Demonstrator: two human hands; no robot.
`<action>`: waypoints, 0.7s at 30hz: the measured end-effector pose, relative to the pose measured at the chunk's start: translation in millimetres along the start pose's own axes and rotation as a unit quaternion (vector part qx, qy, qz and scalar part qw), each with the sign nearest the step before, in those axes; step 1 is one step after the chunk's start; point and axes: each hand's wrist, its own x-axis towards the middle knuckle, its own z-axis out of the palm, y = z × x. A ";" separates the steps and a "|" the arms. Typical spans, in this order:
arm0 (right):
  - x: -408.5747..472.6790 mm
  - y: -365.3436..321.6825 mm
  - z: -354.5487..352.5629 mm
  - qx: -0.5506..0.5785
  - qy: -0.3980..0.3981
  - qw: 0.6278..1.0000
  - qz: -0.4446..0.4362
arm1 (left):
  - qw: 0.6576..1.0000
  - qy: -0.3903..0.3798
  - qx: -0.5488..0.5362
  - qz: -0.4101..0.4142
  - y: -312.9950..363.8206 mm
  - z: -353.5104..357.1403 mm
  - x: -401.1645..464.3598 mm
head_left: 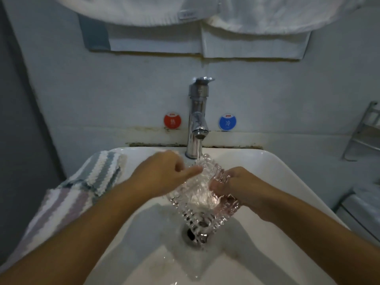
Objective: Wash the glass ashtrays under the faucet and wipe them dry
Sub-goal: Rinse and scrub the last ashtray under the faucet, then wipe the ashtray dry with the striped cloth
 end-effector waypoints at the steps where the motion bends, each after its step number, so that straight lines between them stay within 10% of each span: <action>1: -0.2 -0.3 -1.5 0.002 0.008 1.000 0.001 | 0.998 0.043 -0.026 0.032 -2.2 -9.4 1.1; 7: -4.0 -0.5 0.2 -0.014 0.000 1.000 -0.002 | 0.913 0.344 -0.160 0.151 17.1 -51.8 6.2; 21: -3.6 -1.8 -2.0 0.014 -0.031 0.999 -0.011 | 0.867 0.416 0.122 0.244 29.9 -52.7 12.6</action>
